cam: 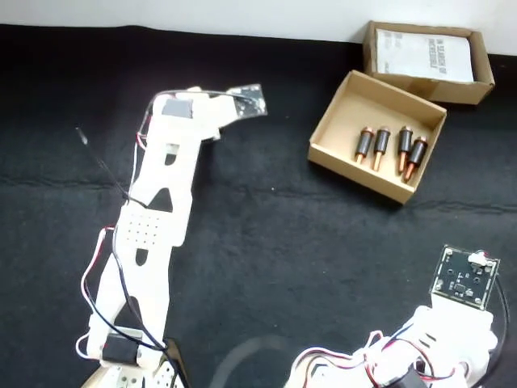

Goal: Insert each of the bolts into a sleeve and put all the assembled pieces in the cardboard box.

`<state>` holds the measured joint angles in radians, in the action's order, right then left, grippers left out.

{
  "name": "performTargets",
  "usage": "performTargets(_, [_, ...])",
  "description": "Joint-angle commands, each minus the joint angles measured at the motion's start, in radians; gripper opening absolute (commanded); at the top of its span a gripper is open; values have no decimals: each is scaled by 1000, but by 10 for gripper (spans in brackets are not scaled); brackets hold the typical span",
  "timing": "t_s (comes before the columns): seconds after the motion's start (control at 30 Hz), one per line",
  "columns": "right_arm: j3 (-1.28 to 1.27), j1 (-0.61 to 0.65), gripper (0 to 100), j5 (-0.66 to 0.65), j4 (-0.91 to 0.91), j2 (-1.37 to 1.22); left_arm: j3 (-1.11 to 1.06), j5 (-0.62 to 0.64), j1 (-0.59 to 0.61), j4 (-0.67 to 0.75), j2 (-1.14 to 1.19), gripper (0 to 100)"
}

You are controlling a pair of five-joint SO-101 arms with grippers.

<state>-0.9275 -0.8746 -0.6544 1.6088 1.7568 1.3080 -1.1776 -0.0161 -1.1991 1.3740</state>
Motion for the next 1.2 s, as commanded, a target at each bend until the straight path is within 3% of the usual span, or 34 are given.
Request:
performTargets(0.0, [10, -10, 8, -23, 25, 1, 12, 6, 21, -11, 18, 10])
performTargets(0.3, [-2, -1, 8, -14, -16, 2, 242, 150, 8, -276, -96, 9])
performTargets(0.47, [-2, 24, 8, 97, -134, 2, 357, 209, -10, -476, -223, 9])
performTargets(0.57, [-2, 102, 8, 137, -170, 2, 343, 215, -24, -552, -343, 9])
performTargets(0.83, [-102, 371, 8, 232, -197, 1, 343, 454, -79, -562, -518, 9])
performTargets(1.17, [-400, 691, 8, 269, -584, 1, 351, 479, -97, -562, -642, 9])
